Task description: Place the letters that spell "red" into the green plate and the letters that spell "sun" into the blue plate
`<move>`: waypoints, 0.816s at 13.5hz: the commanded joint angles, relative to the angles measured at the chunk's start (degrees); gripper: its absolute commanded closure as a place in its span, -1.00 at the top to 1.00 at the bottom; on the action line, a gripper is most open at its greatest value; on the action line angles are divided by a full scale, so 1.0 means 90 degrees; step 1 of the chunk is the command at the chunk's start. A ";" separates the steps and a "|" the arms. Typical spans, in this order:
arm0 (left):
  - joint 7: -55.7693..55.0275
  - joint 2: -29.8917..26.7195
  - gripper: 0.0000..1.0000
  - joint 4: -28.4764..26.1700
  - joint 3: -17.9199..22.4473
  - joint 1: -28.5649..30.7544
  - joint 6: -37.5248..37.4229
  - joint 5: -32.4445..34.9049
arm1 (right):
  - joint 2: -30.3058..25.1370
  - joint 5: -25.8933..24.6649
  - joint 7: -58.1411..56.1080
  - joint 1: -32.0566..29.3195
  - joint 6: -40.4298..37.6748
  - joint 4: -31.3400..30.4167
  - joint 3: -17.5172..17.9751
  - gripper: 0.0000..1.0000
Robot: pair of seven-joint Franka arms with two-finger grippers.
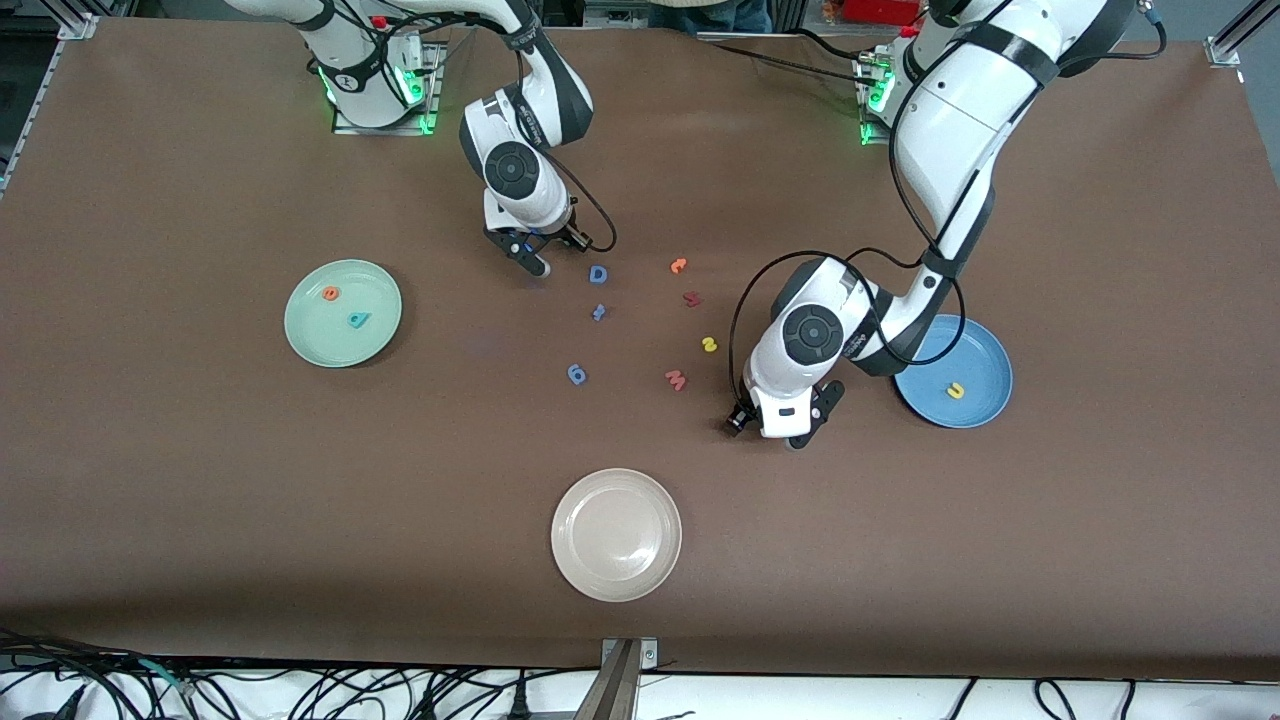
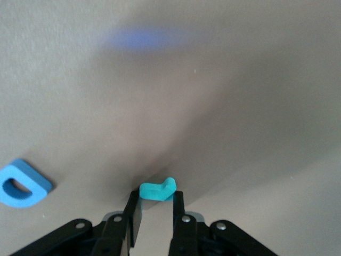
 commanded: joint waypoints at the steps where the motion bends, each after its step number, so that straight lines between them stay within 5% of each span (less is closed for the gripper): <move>1: -0.0210 0.0058 -0.08 0.0008 0.0073 -0.0078 0.0143 0.0197 | -0.0328 -0.0147 0.0095 0.0047 0.0074 -0.0201 -0.0123 -0.57; 6: -0.0113 0.0048 -0.57 0.0027 0.0063 -0.0039 0.0123 0.0207 | -0.0368 -0.0351 0.0085 0.0047 0.0064 -0.0192 -0.0210 -0.56; 11: 0.1437 -0.0839 -0.57 -0.0128 0.0005 0.0673 -0.1105 0.0090 | -0.0543 -0.1065 -0.0322 0.0047 -0.0110 -0.0192 -0.0903 -0.56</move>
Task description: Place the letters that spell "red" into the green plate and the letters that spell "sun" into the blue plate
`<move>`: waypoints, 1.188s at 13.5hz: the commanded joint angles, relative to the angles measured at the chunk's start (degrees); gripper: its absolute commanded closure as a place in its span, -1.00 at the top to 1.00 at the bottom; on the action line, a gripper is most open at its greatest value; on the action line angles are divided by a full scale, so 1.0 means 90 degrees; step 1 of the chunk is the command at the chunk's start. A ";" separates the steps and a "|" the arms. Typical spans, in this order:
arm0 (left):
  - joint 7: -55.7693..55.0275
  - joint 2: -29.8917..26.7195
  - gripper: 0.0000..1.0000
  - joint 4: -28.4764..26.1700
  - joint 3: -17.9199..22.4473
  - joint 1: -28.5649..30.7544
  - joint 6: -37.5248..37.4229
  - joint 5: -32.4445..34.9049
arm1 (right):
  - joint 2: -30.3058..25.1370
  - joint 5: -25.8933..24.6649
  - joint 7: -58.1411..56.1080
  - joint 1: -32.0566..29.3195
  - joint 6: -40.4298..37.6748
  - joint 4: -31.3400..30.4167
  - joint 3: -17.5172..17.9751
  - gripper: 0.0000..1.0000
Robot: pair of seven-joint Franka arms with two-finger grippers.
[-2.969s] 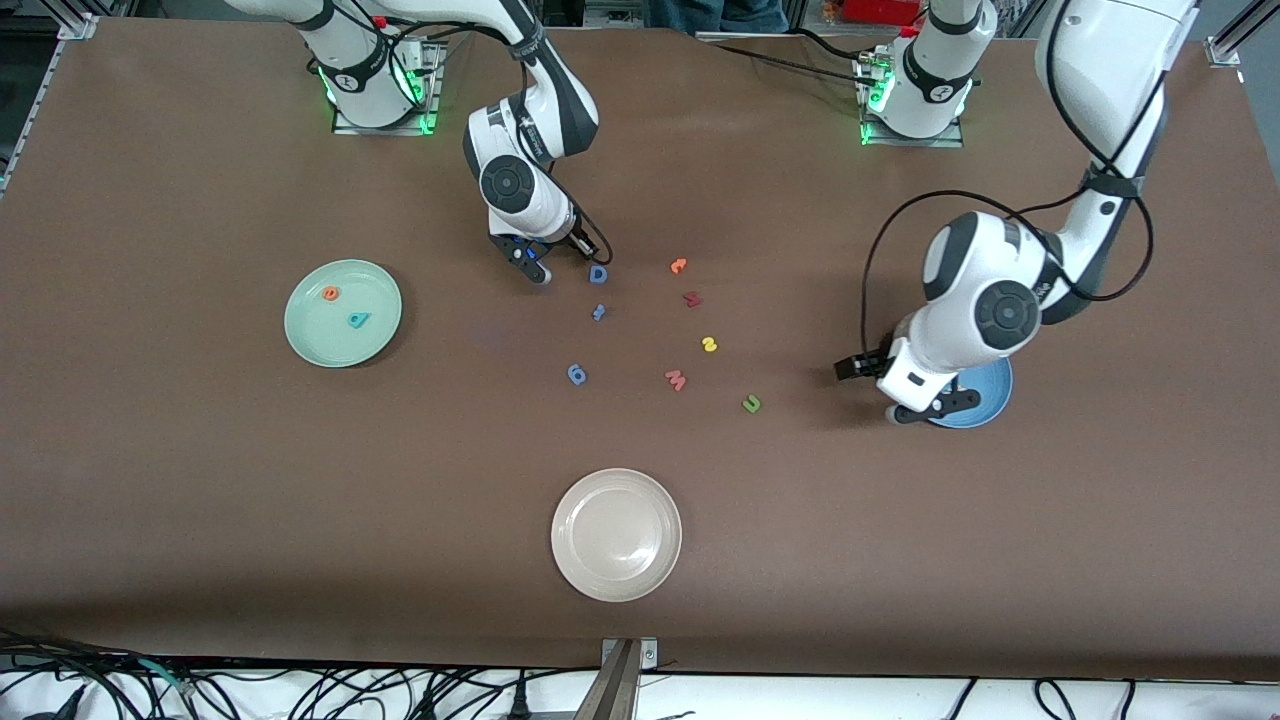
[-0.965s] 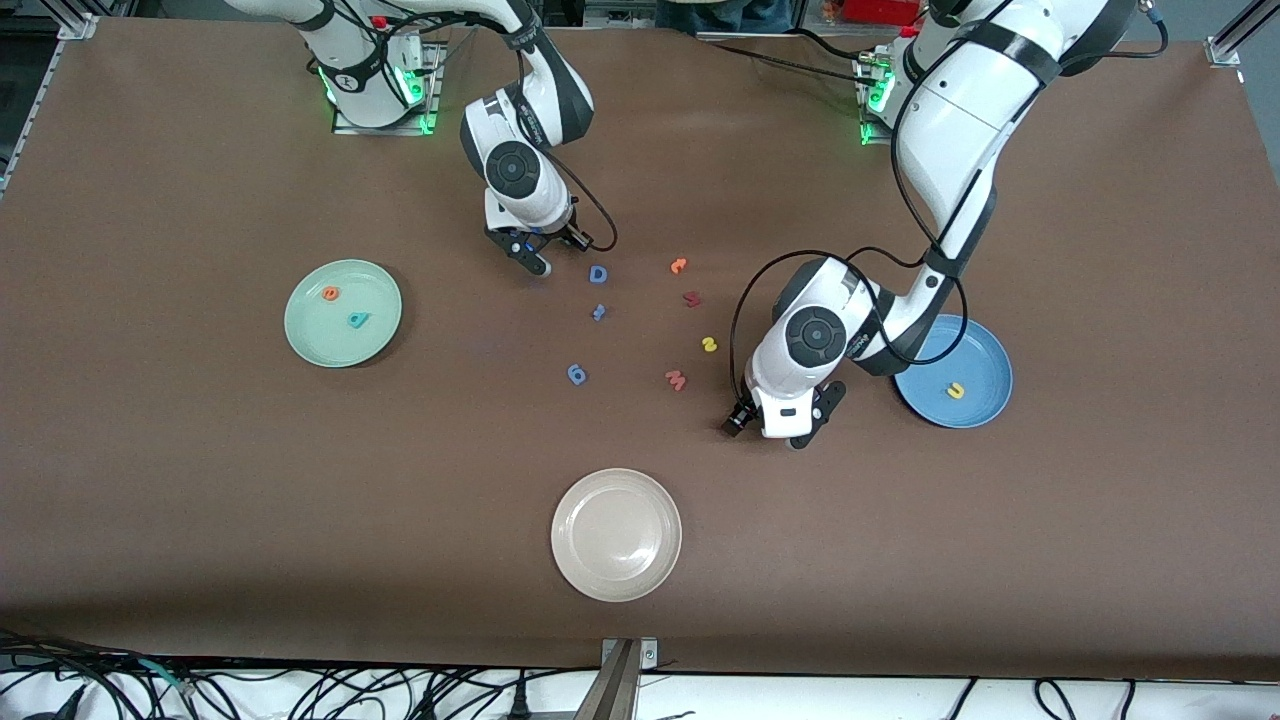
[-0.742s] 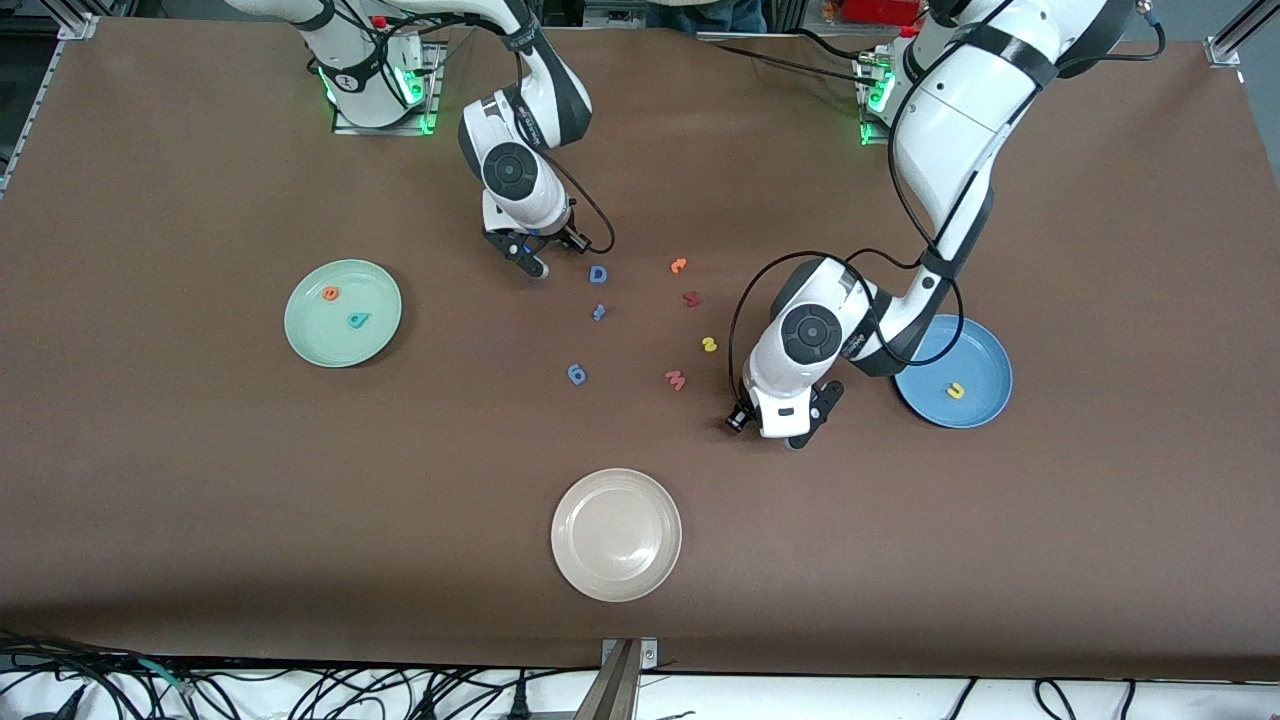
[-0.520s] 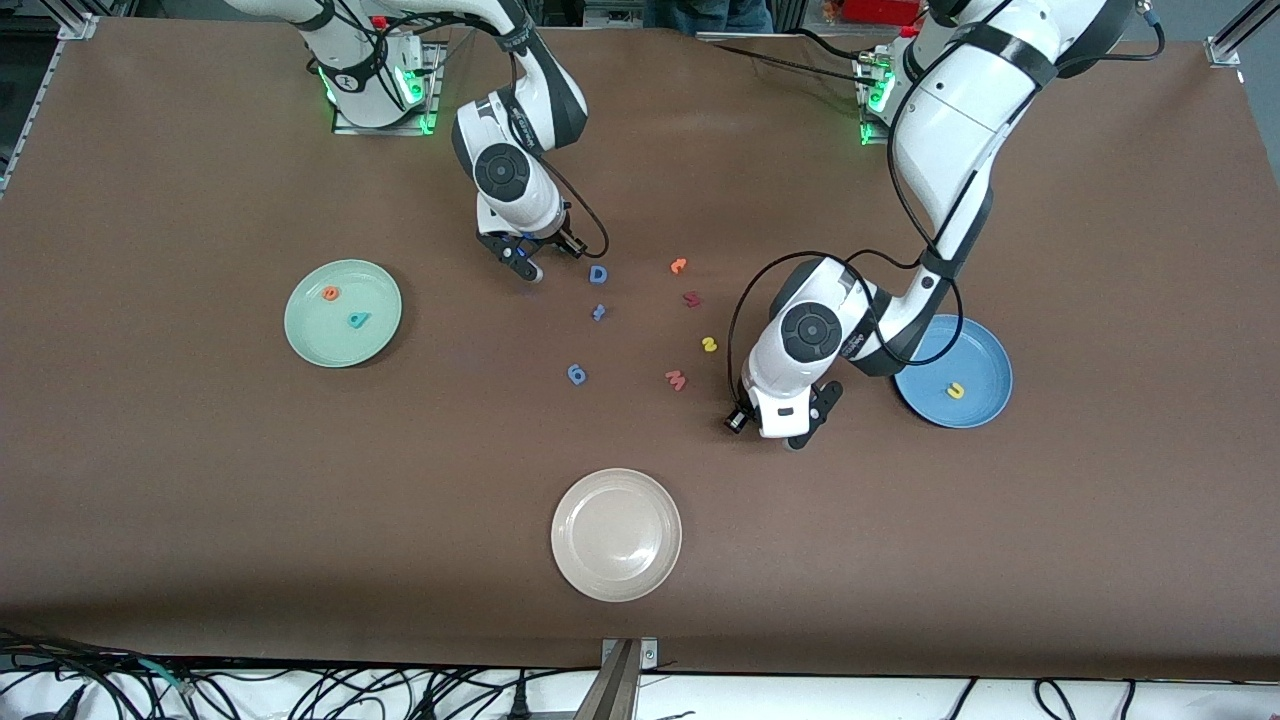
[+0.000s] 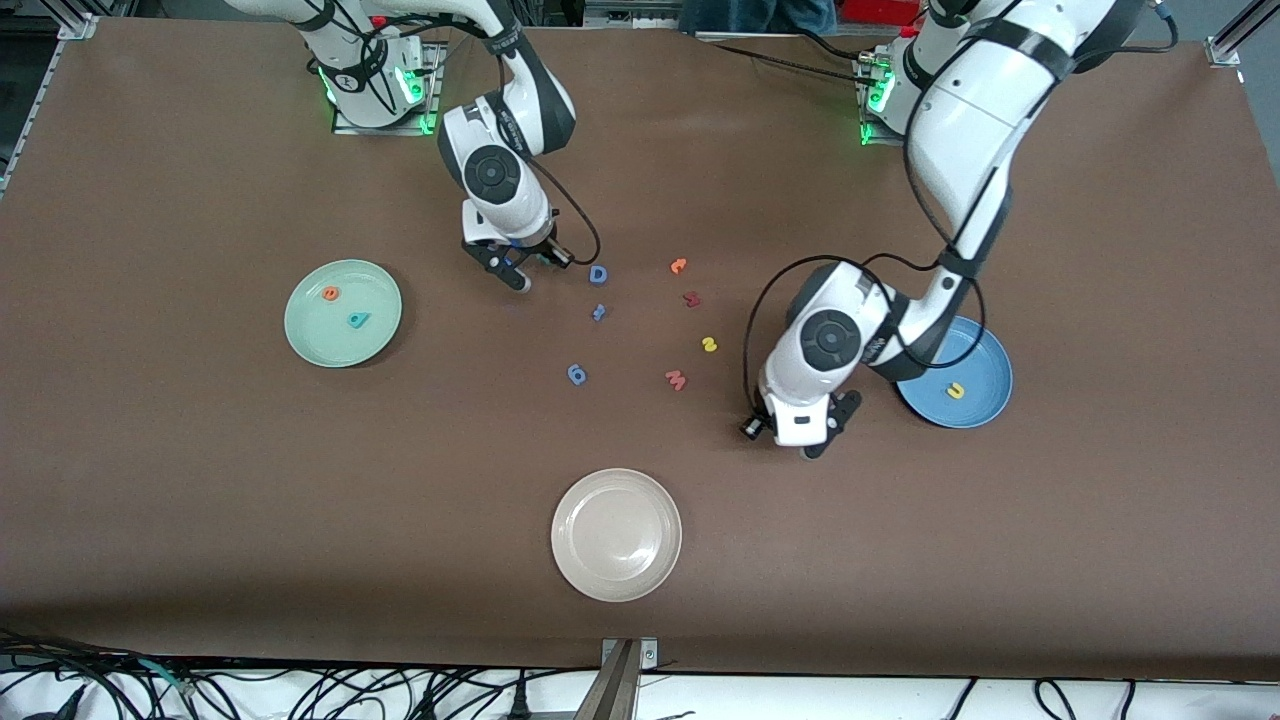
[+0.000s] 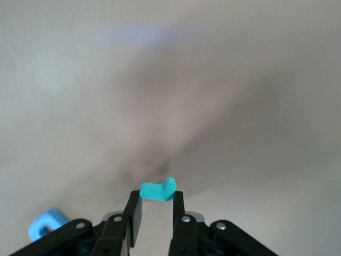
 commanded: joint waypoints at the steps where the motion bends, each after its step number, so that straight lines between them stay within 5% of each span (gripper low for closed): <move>1: 0.0936 -0.0695 -0.57 -0.0349 -0.0106 0.0469 -0.0688 0.0056 | -0.0453 -0.0224 -0.0543 0.0044 -0.0313 -0.0190 -0.0487 -0.56; 6: 0.3308 -0.1116 -0.57 -0.1237 -0.0175 0.1436 -0.1363 0.0464 | -0.0991 -0.0224 -0.2504 0.0044 -0.1466 -0.0170 -0.1912 -0.56; 11: 0.4257 -0.1252 -0.57 -0.1611 -0.0126 0.1936 -0.1498 0.1277 | -0.0933 -0.0273 -0.4692 0.0025 -0.1975 -0.0180 -0.3338 -0.56; 16: 0.4572 -0.1429 -0.57 -0.1611 -0.0058 0.1994 -0.1782 0.1228 | -0.0328 -0.0361 -0.6014 -0.0092 -0.1878 -0.0180 -0.4024 -0.47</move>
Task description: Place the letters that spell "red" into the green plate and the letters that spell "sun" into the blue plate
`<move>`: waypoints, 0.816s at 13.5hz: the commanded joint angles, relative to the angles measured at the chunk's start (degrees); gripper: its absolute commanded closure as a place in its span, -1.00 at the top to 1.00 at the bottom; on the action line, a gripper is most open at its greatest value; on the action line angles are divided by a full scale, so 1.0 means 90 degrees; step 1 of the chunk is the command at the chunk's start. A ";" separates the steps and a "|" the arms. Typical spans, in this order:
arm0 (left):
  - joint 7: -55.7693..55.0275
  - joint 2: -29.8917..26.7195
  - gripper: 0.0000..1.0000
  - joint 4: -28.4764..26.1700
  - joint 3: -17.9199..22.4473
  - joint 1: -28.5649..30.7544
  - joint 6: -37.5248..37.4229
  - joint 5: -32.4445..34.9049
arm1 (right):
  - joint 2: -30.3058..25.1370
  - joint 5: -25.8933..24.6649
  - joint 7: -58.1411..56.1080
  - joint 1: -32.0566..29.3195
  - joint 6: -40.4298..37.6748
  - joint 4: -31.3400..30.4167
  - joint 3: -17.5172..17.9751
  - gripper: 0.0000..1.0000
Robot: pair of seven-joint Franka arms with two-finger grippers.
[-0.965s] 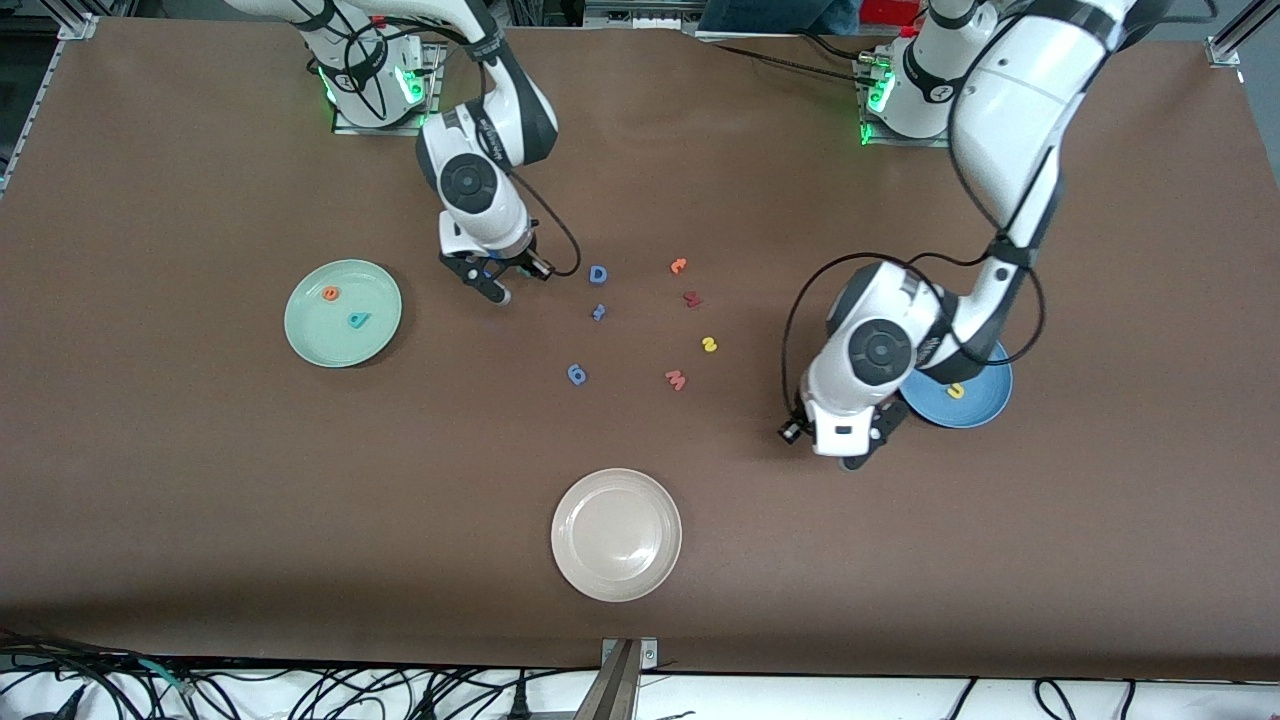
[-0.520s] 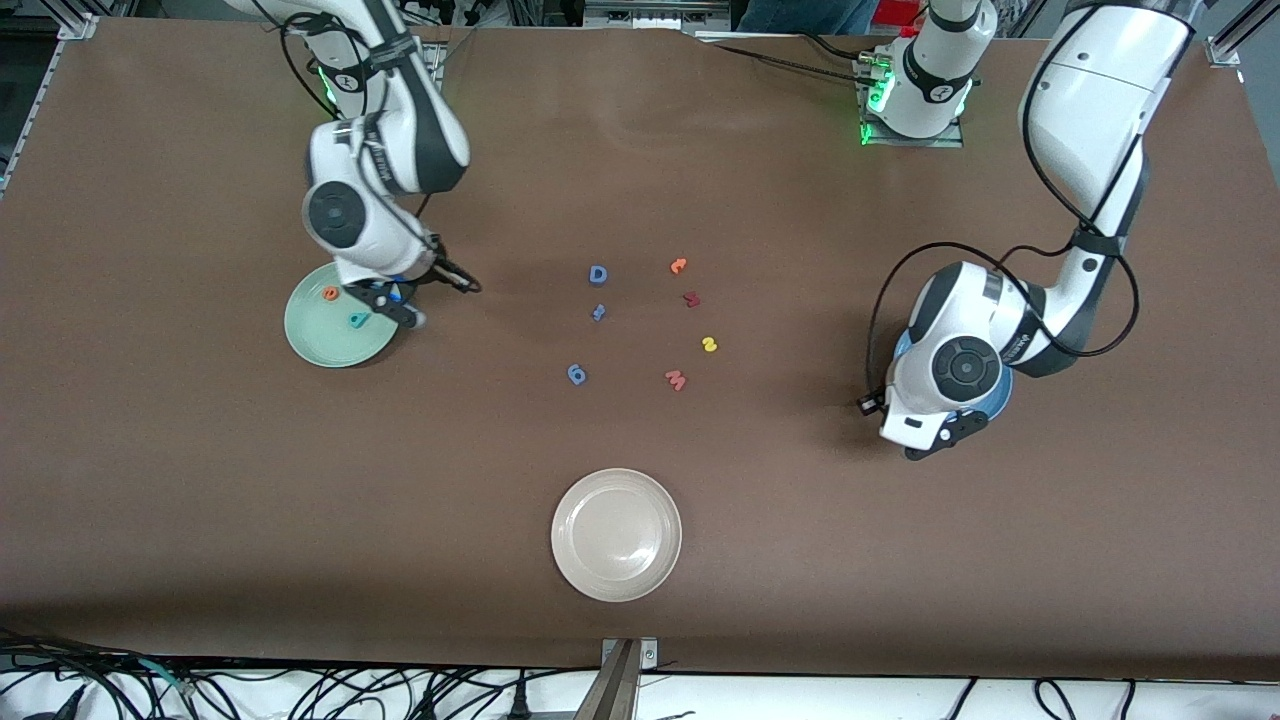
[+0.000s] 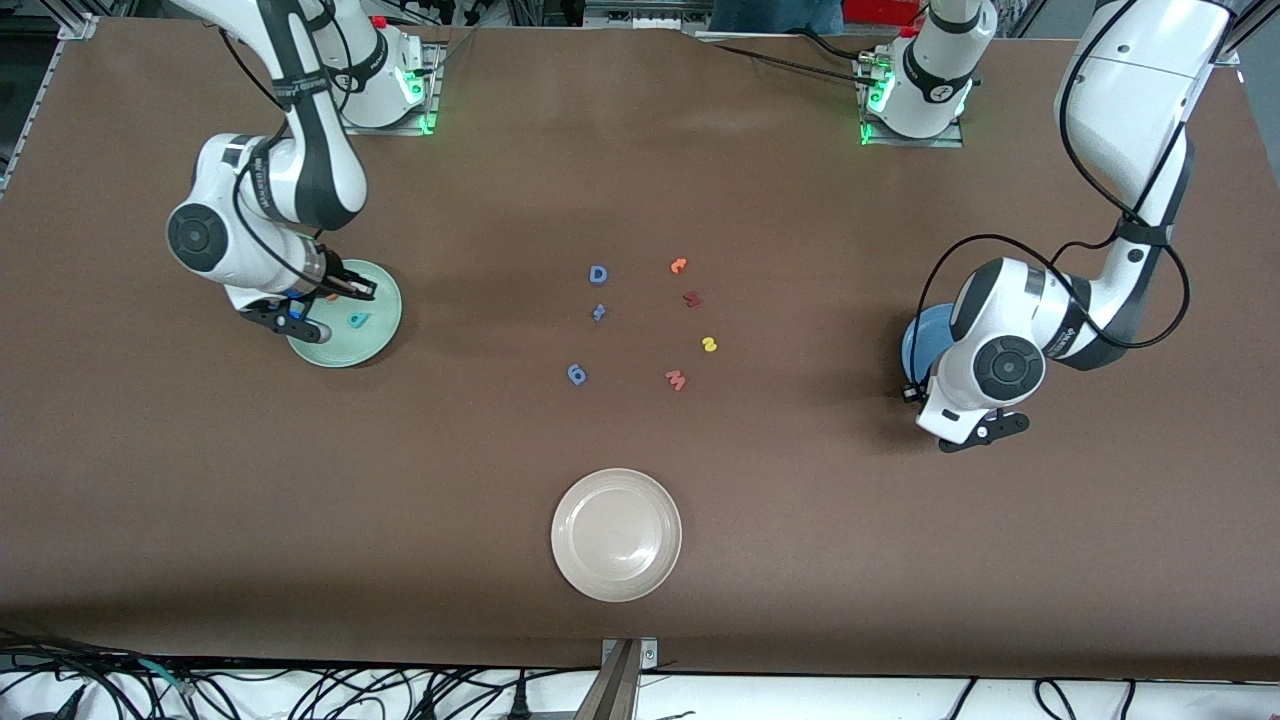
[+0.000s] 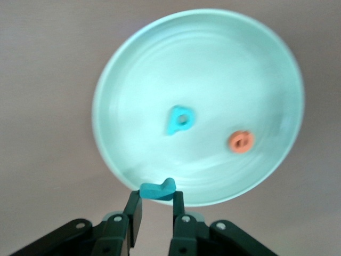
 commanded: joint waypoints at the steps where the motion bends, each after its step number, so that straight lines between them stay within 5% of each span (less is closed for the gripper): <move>1: 0.0175 -0.0254 -0.57 -0.0243 -0.0016 0.0034 -0.0113 0.0109 | 0.0236 -0.0070 -0.0265 0.0004 0.0067 0.0017 -0.0055 -0.37; 2: 0.0234 -0.0254 -0.51 -0.0311 -0.0016 0.0034 -0.0113 0.0109 | 0.0256 -0.0070 -0.0265 0.0004 0.0067 0.0017 -0.0055 -0.14; 4: 0.0797 -0.0274 0.58 -0.0438 -0.0006 0.0044 -0.0113 0.0158 | 0.0266 -0.0070 -0.0255 0.0004 0.0067 0.0017 -0.0055 0.32; 5: 0.1042 -0.0380 1.00 -0.0525 -0.0006 0.0112 -0.0113 0.0158 | 0.0266 -0.0070 -0.0255 0.0004 0.0067 0.0017 -0.0055 0.34; 9: 0.1036 -0.0790 1.00 -0.0800 -0.0035 0.0132 -0.0104 -0.0094 | 0.0188 -0.0070 -0.0225 0.0004 -0.0059 0.0163 -0.0084 0.58; 11: 0.1016 -0.1142 1.00 -0.0858 -0.0103 -0.0072 -0.0036 -0.1562 | 0.0168 -0.0070 -0.0294 0.0004 -0.0544 0.0620 -0.0269 0.62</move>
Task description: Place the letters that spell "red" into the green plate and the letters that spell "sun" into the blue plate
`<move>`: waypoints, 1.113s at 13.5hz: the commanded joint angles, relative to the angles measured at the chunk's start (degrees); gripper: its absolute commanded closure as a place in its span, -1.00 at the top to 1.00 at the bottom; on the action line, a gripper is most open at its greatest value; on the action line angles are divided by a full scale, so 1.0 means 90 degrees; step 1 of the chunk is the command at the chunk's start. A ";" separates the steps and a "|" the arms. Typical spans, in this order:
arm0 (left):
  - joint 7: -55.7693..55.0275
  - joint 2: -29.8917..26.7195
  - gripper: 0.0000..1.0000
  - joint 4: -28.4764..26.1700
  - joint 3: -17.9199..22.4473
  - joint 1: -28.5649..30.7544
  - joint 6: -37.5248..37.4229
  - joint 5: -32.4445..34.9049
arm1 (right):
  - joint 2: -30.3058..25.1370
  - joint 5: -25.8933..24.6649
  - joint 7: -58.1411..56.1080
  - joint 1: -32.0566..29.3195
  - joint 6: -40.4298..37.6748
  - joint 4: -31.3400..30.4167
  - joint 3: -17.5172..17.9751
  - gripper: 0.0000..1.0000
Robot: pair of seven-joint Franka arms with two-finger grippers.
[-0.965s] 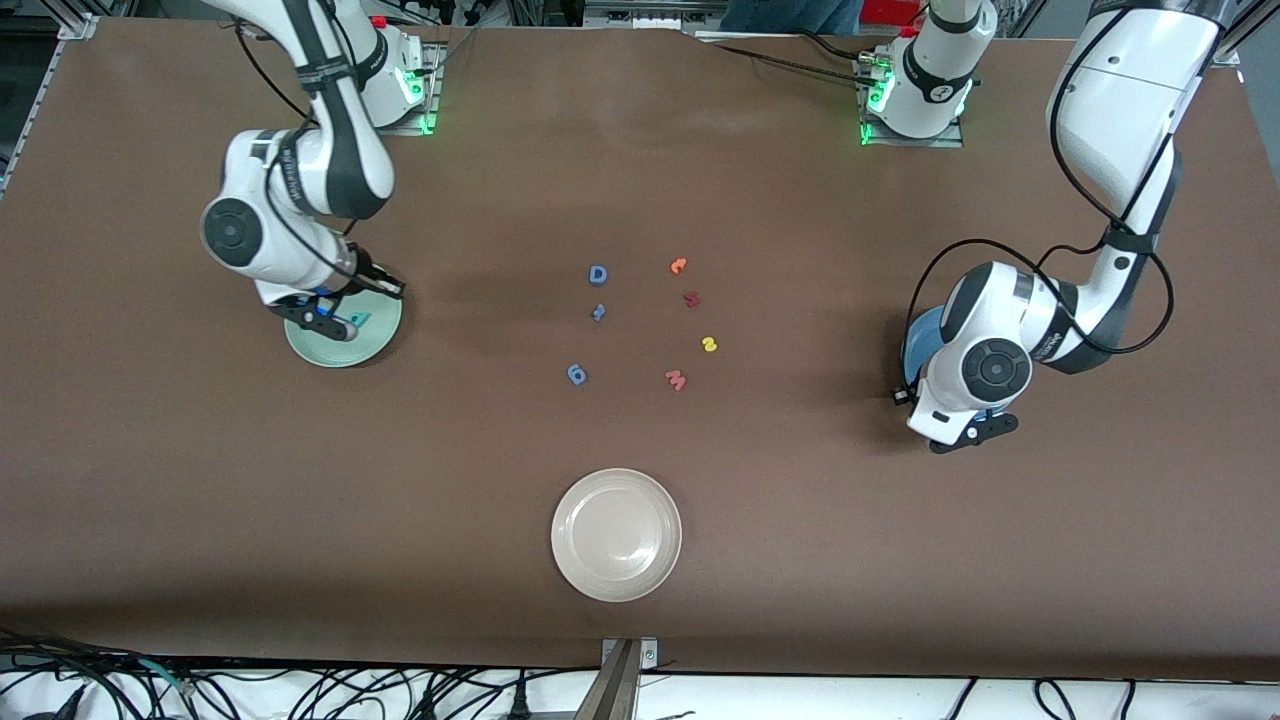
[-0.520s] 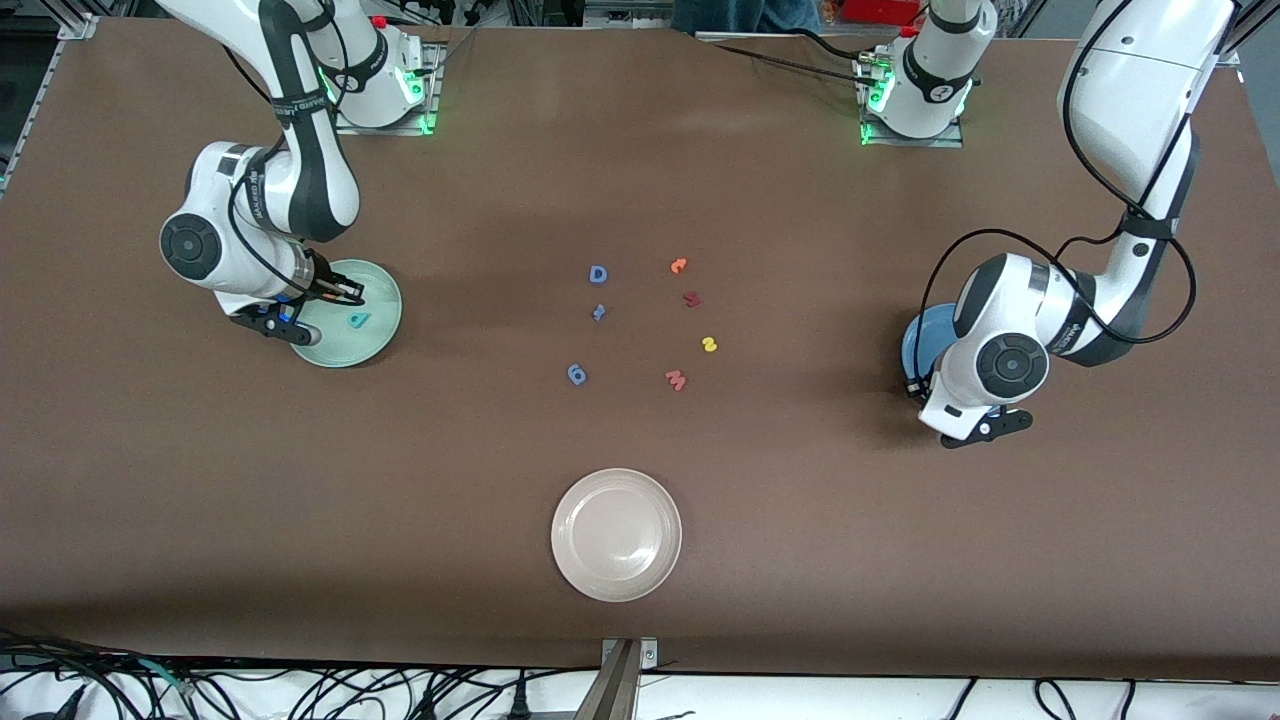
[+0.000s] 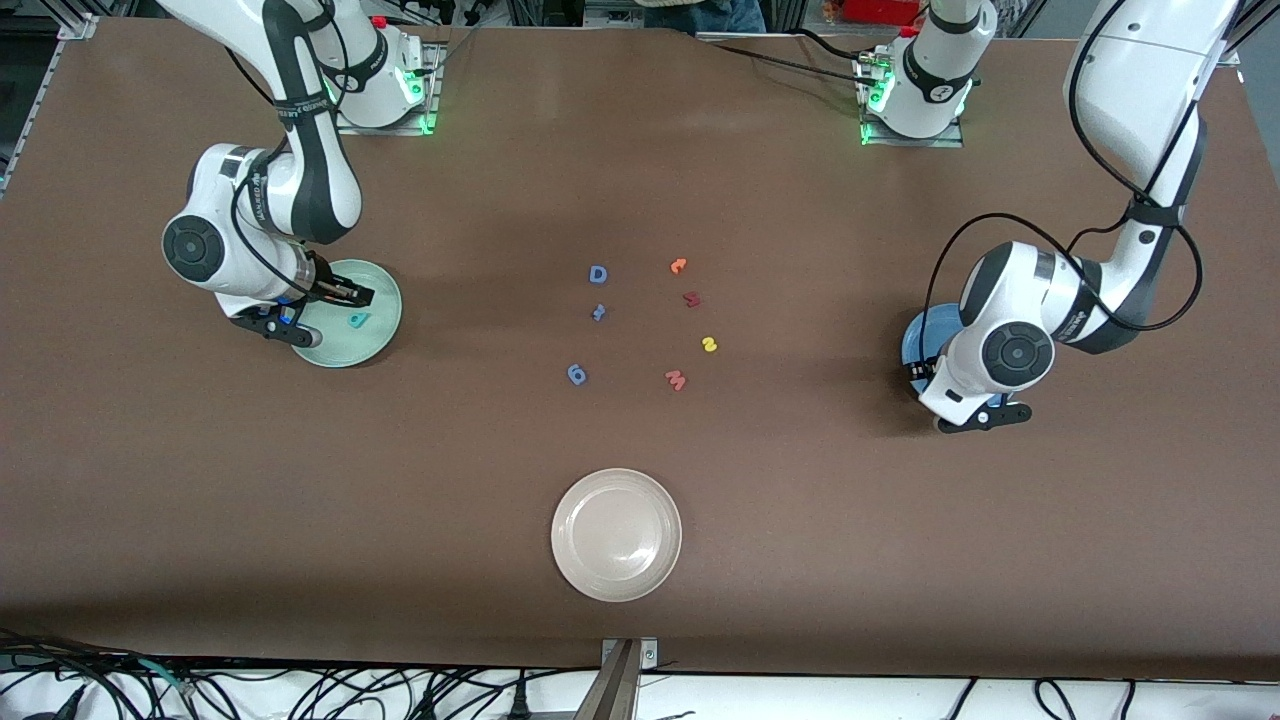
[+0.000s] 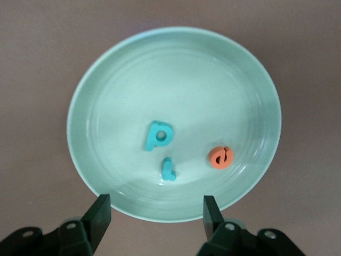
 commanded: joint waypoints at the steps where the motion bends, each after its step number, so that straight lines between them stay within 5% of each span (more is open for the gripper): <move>1: 0.0051 -0.0690 1.00 -0.0343 -0.0165 -0.0339 0.0162 -0.1460 | -0.0090 -0.0079 -0.0115 0.0025 -0.0956 0.0728 -0.0342 0.62; 3: -0.0357 -0.0769 1.00 -0.0343 -0.0253 -0.0729 0.0435 -0.2128 | -0.0100 -0.0099 -0.0182 0.0025 -0.1786 0.1382 -0.0624 0.65; 6: -0.1342 -0.0653 1.00 -0.0420 -0.0322 -0.1238 0.1506 -0.2208 | -0.0100 -0.0108 -0.0242 0.0025 -0.2833 0.2476 -0.1006 0.98; 10: -0.2817 -0.0458 1.00 -0.0655 -0.0410 -0.1941 0.2681 -0.2081 | -0.0100 -0.0450 -0.0261 0.0025 -0.3732 0.3707 -0.1212 0.99; 15: -0.5413 0.0157 1.00 -0.0538 -0.0410 -0.2547 0.2956 -0.0358 | -0.0109 -0.0392 -0.0290 0.0025 -0.3988 0.4452 -0.1319 0.99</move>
